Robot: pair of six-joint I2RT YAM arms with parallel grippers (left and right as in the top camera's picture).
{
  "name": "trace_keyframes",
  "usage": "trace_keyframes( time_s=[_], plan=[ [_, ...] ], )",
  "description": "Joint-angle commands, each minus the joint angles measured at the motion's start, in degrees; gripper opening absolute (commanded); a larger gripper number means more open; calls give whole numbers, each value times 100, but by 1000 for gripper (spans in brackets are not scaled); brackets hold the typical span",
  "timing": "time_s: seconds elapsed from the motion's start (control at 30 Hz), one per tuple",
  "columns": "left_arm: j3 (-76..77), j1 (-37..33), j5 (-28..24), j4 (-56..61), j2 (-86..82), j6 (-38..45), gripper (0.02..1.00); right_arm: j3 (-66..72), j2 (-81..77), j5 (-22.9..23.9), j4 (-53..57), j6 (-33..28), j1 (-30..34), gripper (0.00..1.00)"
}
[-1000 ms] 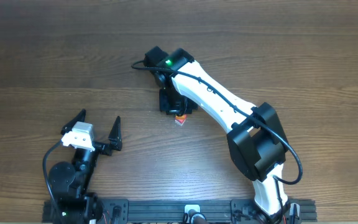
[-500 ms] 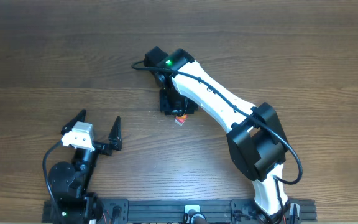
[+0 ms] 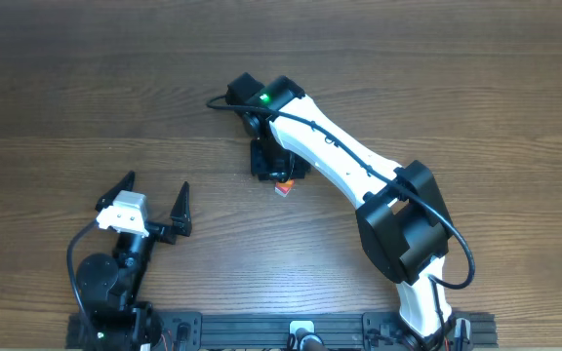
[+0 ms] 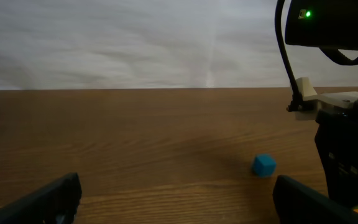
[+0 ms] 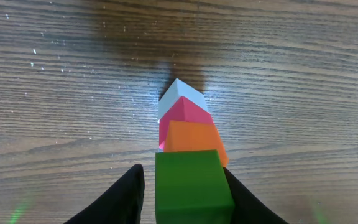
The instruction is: Stack Cubes
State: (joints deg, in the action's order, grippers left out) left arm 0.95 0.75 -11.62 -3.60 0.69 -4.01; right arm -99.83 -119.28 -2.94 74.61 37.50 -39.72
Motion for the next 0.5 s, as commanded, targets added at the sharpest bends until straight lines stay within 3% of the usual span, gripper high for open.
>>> trace_keyframes(
  time_s=[0.03,0.5],
  plan=[
    [-57,26,11,26,-46,101,1000,94,11,-68,-2,39,37,384],
    [-57,26,11,26,-46,101,1000,94,177,-66,66,37,37,380]
  ],
)
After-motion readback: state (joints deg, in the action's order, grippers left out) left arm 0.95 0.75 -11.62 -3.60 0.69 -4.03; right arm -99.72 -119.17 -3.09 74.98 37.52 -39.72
